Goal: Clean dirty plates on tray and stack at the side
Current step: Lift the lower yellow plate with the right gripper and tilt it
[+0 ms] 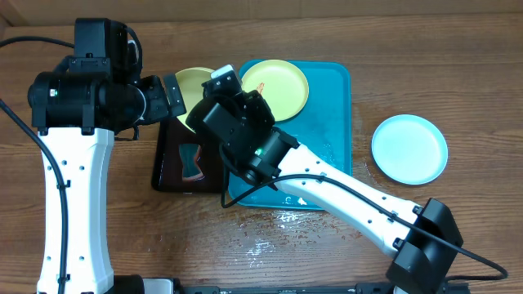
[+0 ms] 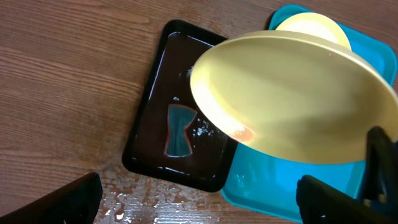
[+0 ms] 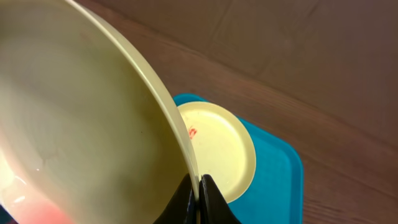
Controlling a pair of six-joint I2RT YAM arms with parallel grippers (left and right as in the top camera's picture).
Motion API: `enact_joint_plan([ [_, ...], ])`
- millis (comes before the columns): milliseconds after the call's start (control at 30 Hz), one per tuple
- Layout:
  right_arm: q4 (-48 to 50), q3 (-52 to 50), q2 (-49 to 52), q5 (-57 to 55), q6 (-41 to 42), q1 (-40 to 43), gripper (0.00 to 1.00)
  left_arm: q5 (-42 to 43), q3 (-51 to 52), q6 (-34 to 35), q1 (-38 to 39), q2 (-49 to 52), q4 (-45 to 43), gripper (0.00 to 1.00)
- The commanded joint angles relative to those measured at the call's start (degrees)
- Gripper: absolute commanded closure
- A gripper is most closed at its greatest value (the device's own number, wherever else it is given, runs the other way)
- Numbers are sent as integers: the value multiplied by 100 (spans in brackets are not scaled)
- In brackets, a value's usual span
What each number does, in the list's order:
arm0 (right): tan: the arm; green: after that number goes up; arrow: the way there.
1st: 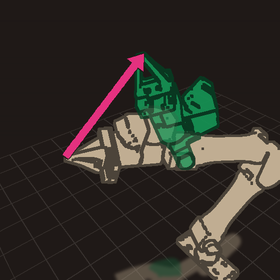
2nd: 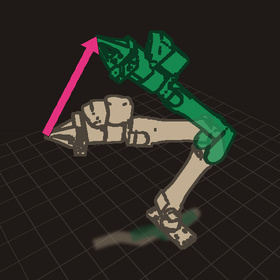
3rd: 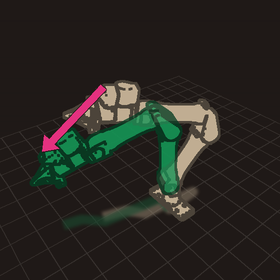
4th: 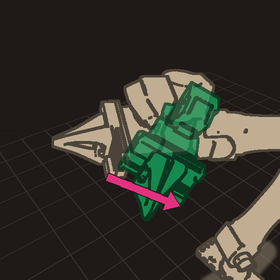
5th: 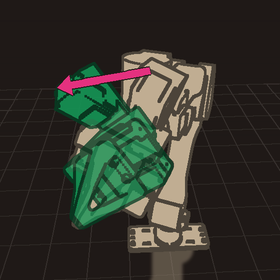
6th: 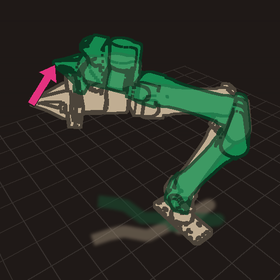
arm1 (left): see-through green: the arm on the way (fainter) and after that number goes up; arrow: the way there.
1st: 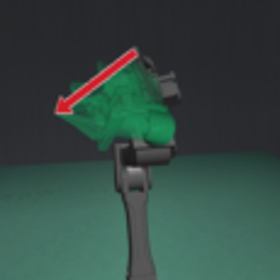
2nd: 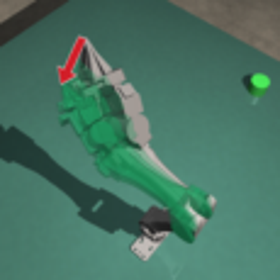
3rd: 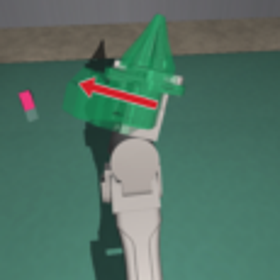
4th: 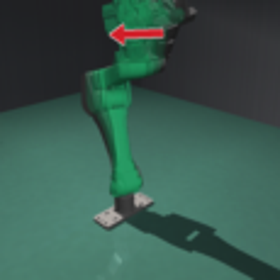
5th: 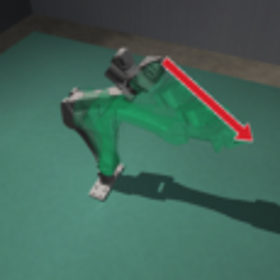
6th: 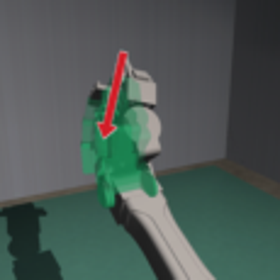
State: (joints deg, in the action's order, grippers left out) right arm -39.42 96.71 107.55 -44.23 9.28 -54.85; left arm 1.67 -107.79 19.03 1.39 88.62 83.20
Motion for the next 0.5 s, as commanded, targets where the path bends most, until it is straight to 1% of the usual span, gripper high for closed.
enact_joint_plan([
  [0,181,-271,-4,-120,140,-26,96,-59,-59,-127,2,31,15,0],
  [367,229,-557,-4,-299,157,-229,96,-61,-59,-127,2,31,15,0],
  [467,131,-557,-4,-640,138,-435,96,-61,-59,-127,2,31,15,0],
])
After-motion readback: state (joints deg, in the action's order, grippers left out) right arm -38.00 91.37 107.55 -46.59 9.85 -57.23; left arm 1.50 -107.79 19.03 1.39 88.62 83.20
